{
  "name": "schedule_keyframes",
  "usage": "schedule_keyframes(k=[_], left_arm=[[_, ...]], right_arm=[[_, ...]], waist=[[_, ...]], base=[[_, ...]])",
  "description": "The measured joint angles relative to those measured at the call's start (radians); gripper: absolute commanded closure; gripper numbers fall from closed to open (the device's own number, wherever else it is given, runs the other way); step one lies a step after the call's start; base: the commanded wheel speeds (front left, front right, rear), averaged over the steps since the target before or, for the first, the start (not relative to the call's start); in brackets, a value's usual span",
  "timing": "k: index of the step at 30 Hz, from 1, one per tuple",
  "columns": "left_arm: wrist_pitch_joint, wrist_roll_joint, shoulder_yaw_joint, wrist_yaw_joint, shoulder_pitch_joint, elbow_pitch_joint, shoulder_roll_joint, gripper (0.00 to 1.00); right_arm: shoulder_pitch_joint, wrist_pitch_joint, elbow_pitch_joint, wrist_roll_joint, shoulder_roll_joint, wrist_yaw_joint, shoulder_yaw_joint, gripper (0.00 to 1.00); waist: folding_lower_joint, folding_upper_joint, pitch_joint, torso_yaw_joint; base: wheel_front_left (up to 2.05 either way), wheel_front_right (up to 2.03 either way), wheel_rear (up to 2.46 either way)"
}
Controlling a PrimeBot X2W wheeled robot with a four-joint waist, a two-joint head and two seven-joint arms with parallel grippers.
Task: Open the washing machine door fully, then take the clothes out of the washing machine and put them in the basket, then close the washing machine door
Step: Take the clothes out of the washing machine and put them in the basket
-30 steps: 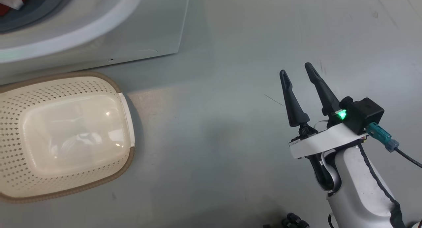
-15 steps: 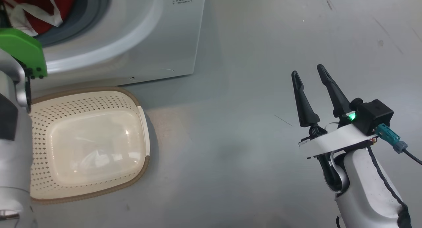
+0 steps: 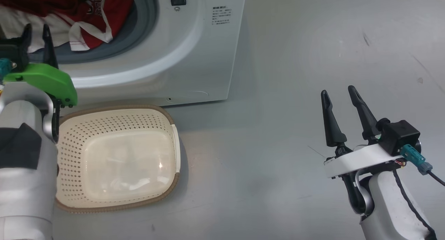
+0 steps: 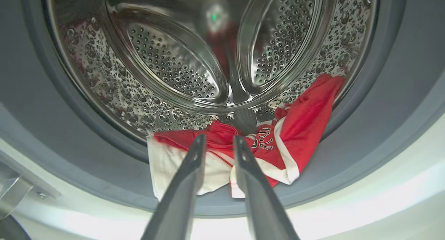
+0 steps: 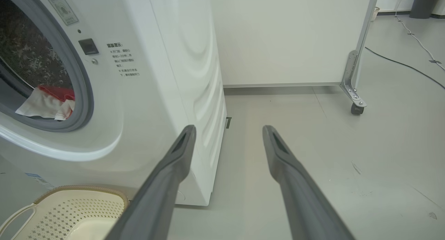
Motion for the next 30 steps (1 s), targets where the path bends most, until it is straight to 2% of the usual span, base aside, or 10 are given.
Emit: schedule_keyframes(k=[15, 30], left_arm=[[-0.038, -0.040, 0.026, -0.028, 0.167, -0.081, -0.010, 0.00], [-0.049, -0.040, 0.025, -0.031, 0.231, -0.197, -0.011, 0.00]], right_arm=[[0.022, 0.000, -0.013, -0.007, 0.004, 0.000, 0.015, 0.00], [0.023, 0.000, -0.017, -0.007, 0.008, 0.000, 0.018, 0.00]], waist=[[-0.0001, 0.0000, -0.025, 0.023], [0.0000, 0.0000, -0.015, 0.015]], base=[[0.00, 0.00, 0.00], [0.00, 0.00, 0.00]])
